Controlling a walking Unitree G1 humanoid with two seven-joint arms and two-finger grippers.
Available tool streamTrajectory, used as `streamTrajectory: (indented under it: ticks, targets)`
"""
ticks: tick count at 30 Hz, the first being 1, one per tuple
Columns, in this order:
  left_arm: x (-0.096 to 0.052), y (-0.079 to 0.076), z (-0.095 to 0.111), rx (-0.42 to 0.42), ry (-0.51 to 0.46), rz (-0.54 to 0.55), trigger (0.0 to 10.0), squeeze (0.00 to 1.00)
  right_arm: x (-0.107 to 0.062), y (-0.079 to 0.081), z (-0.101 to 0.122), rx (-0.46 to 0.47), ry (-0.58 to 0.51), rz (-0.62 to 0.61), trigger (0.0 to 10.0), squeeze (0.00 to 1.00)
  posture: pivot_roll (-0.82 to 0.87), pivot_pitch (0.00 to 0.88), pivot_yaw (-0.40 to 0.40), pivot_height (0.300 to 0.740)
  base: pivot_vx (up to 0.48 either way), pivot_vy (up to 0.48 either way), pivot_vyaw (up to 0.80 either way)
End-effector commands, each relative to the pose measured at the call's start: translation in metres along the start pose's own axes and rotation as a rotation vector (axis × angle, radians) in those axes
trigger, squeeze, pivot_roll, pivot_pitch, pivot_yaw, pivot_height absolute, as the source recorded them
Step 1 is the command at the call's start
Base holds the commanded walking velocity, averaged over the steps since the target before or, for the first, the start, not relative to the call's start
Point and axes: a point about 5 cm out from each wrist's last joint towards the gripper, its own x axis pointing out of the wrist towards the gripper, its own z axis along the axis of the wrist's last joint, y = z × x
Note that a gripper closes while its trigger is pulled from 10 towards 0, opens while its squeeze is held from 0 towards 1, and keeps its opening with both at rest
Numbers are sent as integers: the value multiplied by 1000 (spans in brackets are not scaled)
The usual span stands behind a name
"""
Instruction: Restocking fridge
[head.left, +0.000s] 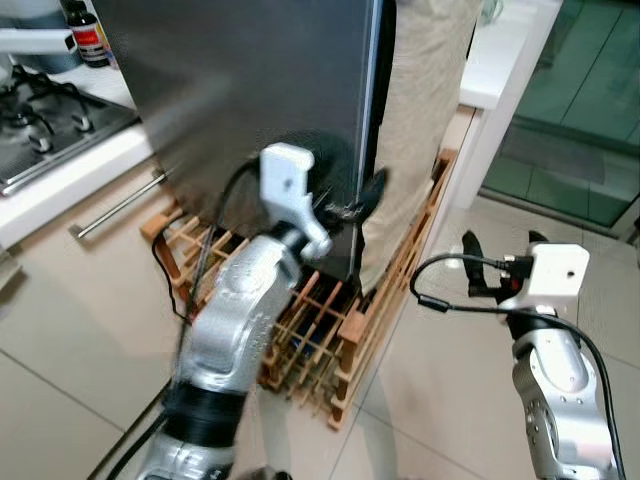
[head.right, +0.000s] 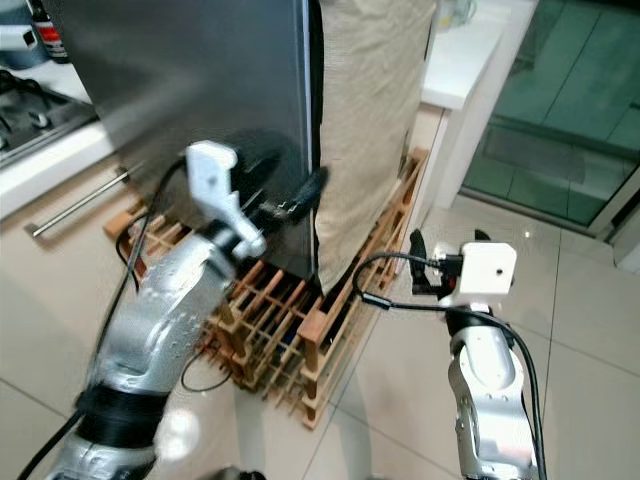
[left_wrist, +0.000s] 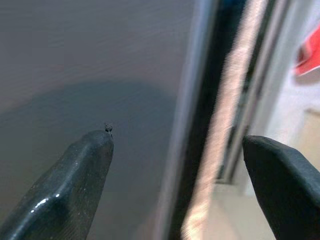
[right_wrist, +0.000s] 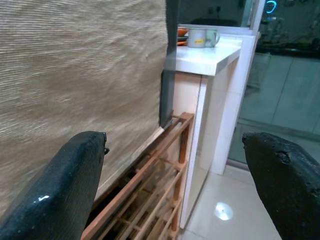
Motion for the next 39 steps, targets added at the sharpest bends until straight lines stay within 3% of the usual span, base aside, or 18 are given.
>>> streamTrajectory:
  ticks: [1,4,5,9,10,12,16,17,19,20,21,28,32,35,39]
  targets:
    - [-14,7,3,66,-10,51,10000,0,-2,-1,4,23,-42,-38,10000,0,-85,0,53,727,0,0,0]
    - [-23,14,0,89,2,103,10000,0,-5,-2,6,39,-59,-69,10000,0,-75,0,49,727,0,0,0]
    - [-33,20,-2,153,6,171,10000,0,-10,-3,9,34,-80,-87,10000,0,-71,0,46,727,0,0,0]
    - [-45,26,-3,226,1,237,10000,0,-17,-3,13,18,-101,-82,10000,0,-69,0,44,727,0,0,0]
    - [-58,29,-9,331,-15,294,10000,0,-24,-5,13,16,-103,-79,10000,0,-70,0,45,727,0,0,0]
    - [-67,27,-14,408,-20,314,10000,0,-26,-6,12,15,-102,-83,10000,0,-75,0,42,727,0,0,0]
    - [-68,28,-18,396,3,326,10000,0,-25,-3,14,-3,-118,-66,10000,0,-77,0,42,727,0,0,0]
    - [-66,27,-16,388,-1,322,10000,0,-24,-2,15,-9,-123,-61,10000,0,-78,0,41,727,0,0,0]
    - [-52,25,-12,295,14,313,10000,0,-20,-1,14,-24,-113,-55,10000,0,-80,0,43,727,0,0,0]
    - [-52,25,-12,295,14,313,10000,0,-20,-1,14,-24,-113,-55,10000,0,-80,0,43,727,0,0,0]
    - [-41,22,-9,238,7,297,10000,0,-17,-1,13,-26,-109,-58,10000,0,-81,0,43,727,0,0,0]
    - [-24,9,-7,206,0,202,10000,0,-12,2,13,-9,-105,-25,10000,0,-95,0,42,727,0,0,0]
    - [-13,-1,-11,118,43,105,10000,0,-12,0,7,19,-75,-18,10000,0,-104,0,39,727,0,0,0]
    - [-2,-12,-12,97,66,15,10000,0,-12,0,6,25,-66,-7,10000,0,-107,0,38,727,0,0,0]
    - [13,-18,-11,71,71,-28,10000,0,-11,12,5,62,-54,87,10000,0,-113,0,37,727,0,0,0]
